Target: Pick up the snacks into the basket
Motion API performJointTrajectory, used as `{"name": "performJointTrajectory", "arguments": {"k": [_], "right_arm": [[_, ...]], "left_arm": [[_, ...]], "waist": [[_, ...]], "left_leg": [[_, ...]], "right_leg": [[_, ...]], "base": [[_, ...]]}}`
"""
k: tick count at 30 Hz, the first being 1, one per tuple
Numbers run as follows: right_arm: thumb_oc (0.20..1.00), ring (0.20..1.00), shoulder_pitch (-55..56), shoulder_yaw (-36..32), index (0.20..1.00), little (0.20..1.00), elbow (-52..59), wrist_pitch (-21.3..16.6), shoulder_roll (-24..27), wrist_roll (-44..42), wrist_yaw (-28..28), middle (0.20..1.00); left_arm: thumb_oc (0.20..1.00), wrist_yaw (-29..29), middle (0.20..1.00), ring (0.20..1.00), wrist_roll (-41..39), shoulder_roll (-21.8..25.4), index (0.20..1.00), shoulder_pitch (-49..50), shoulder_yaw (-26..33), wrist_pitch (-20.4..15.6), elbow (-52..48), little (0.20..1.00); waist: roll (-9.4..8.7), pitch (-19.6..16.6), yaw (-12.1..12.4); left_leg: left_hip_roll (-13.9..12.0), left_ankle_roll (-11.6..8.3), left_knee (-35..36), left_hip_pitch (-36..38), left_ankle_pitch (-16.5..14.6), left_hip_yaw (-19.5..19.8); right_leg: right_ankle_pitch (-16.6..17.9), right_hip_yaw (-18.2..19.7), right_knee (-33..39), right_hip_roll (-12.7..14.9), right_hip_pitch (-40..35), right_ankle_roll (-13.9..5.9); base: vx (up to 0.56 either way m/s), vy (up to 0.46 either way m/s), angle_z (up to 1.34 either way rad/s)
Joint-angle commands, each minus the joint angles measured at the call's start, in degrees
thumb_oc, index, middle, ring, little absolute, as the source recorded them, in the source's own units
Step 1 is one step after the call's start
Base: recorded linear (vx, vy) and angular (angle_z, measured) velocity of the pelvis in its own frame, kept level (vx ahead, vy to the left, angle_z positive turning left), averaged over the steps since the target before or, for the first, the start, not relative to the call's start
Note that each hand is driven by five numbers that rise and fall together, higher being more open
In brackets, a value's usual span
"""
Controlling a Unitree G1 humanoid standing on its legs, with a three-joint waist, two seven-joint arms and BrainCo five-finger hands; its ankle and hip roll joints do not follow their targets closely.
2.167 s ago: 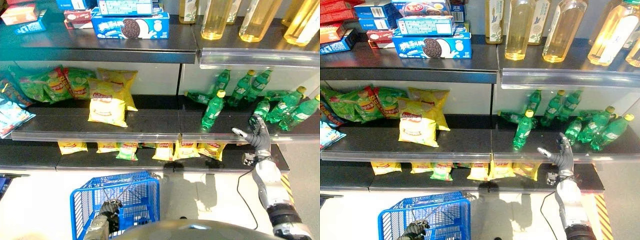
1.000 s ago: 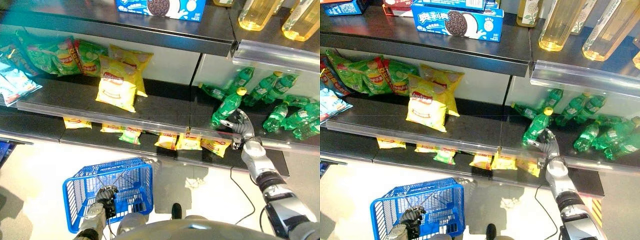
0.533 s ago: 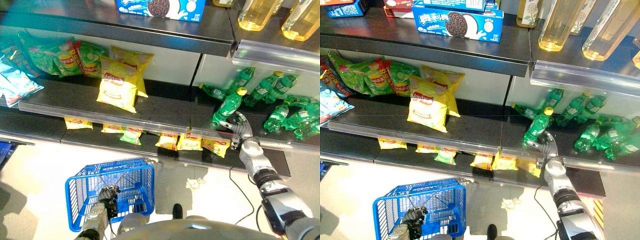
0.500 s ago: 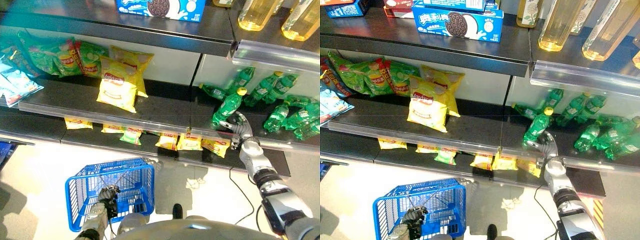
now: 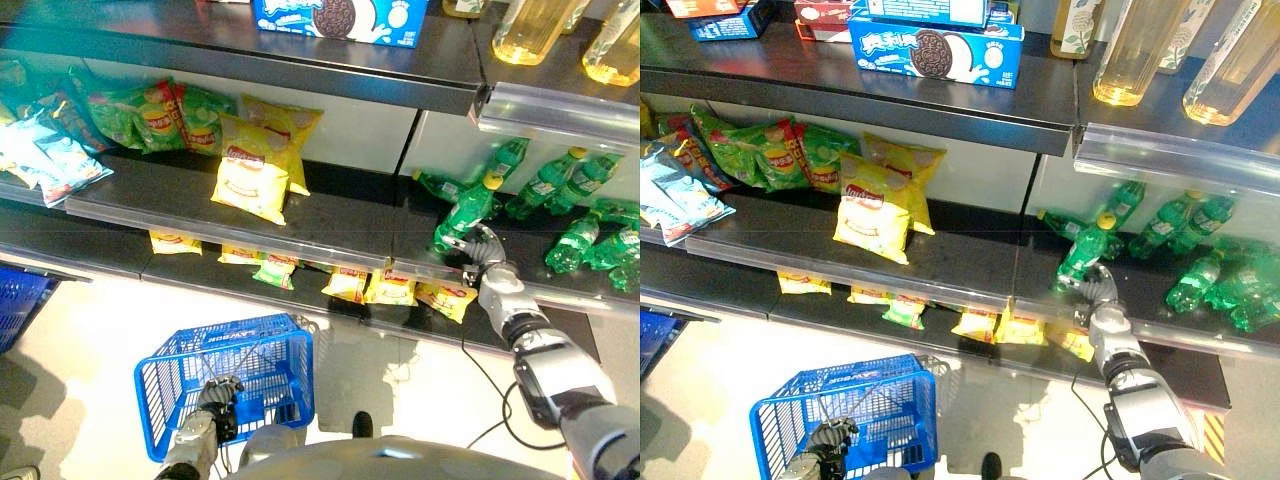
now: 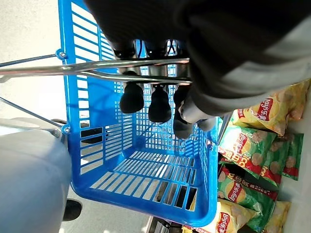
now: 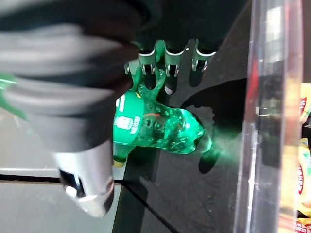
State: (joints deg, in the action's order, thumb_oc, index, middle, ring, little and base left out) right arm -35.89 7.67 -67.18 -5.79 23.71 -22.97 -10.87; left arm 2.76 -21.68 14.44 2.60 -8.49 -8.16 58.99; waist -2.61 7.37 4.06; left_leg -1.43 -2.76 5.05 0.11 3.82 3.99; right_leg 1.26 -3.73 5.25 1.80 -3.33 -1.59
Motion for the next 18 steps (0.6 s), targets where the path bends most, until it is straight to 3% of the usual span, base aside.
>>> {"name": "performJointTrajectory", "arguments": {"k": [1, 12, 18], "right_arm": [[1.0, 1.0, -7.3, 2.1, 1.0, 1.0, -1.1, -2.2, 3.0, -1.0, -0.3, 1.0], [1.0, 1.0, -11.4, 2.9, 1.0, 1.0, -4.1, -1.8, 4.9, -0.7, -0.8, 1.0], [1.0, 1.0, -13.3, 2.5, 1.0, 1.0, -6.4, -1.8, 6.0, -0.9, -1.6, 1.0]], "left_arm": [[0.2, -0.6, 0.2, 0.2, -1.9, 0.4, 0.2, -0.8, -2.7, -1.4, -1.4, 0.2], [0.2, -1.1, 0.2, 0.2, -2.3, 0.6, 0.2, -1.0, -5.1, -1.6, -3.4, 0.2], [0.2, -1.4, 0.2, 0.2, -3.0, 0.6, 0.2, -1.6, -7.2, -1.8, -5.6, 0.2]], "waist": [[-1.41, 0.6, 2.1], [-0.1, 2.1, 3.9], [1.76, 3.2, 5.7]], "left_leg": [[1.3, 1.58, -0.1, -0.6, -4.1, 0.9], [2.3, 1.39, -0.4, -3.8, -2.6, 5.2], [3.4, 1.19, -0.6, -6.5, -1.1, 9.5]], "right_leg": [[-2.0, -0.5, -4.2, 3.6, 2.4, -5.61], [-2.7, -4.7, -6.1, 4.1, 3.9, -5.46], [-3.5, -9.1, -7.8, 4.7, 5.1, -5.39]], "base": [[-0.04, -0.011, 0.13], [-0.02, -0.013, 0.21], [-0.03, -0.015, 0.36]]}}
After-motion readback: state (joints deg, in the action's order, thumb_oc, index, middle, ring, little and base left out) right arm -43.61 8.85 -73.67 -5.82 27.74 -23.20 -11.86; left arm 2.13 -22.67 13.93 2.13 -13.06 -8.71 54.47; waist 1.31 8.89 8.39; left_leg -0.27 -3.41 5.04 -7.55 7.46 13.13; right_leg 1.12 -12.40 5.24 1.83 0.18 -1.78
